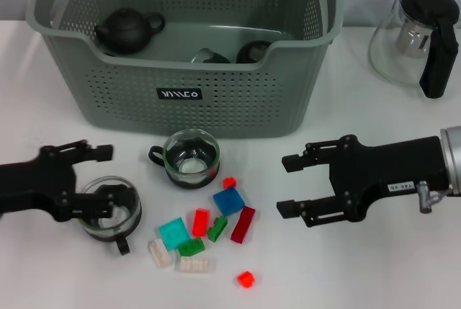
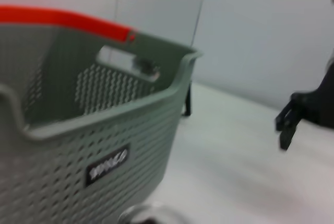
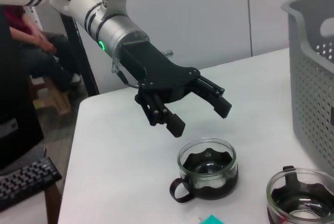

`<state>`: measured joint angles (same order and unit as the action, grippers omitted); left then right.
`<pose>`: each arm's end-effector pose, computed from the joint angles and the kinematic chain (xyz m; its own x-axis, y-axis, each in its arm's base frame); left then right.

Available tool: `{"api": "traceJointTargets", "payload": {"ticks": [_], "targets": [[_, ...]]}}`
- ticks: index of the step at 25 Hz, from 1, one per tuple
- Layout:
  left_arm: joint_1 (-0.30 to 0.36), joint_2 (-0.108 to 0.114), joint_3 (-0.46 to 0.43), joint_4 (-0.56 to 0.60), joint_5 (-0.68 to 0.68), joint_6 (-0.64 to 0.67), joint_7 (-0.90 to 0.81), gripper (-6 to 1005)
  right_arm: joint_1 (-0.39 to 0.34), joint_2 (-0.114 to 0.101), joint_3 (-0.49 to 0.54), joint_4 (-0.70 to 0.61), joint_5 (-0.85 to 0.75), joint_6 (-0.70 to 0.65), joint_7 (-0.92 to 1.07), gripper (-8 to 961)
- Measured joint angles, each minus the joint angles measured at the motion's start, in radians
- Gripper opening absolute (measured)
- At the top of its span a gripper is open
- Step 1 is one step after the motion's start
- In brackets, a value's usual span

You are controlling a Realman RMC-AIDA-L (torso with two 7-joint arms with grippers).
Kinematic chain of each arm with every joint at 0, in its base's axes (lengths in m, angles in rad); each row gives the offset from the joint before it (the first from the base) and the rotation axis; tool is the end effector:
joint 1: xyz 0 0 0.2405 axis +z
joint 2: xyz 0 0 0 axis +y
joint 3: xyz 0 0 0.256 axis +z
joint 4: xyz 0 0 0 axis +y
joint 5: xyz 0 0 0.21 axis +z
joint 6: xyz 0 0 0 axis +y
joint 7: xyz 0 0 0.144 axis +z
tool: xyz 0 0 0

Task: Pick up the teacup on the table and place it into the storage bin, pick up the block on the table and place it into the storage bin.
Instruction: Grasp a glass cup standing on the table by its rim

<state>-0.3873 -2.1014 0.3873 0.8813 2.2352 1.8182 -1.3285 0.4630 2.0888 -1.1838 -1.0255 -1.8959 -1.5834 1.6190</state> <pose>-0.3117 0.2697 0.0492 0.8063 0.3579 0.4709 0.4949 -0.8442 -0.2058 0.1965 0.3152 -0.0184 0.9256 -0.2234 -0.3055 -0.2336 -0.9723 0.0032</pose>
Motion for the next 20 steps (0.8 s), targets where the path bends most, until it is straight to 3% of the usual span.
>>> {"api": "traceJointTargets", "payload": {"ticks": [4, 8, 14, 20], "targets": [[-0.013, 0.003, -0.002, 0.113, 0.054, 0.015, -0.110, 847, 0.042, -0.014, 0.024, 0.059, -0.001, -0.011, 0.000, 782], [-0.019, 0.000, 0.017, 0.235, 0.085, 0.030, -0.201, 846, 0.046, -0.014, 0.034, 0.052, -0.002, -0.019, -0.009, 782], [-0.061, 0.000, 0.117, 0.375, 0.214, 0.036, -0.376, 845, 0.047, -0.015, 0.040, 0.051, -0.010, -0.029, -0.055, 783], [-0.094, -0.022, 0.249, 0.430, 0.318, 0.003, -0.498, 844, 0.048, 0.001, 0.044, 0.051, -0.056, -0.019, -0.087, 779]]}}
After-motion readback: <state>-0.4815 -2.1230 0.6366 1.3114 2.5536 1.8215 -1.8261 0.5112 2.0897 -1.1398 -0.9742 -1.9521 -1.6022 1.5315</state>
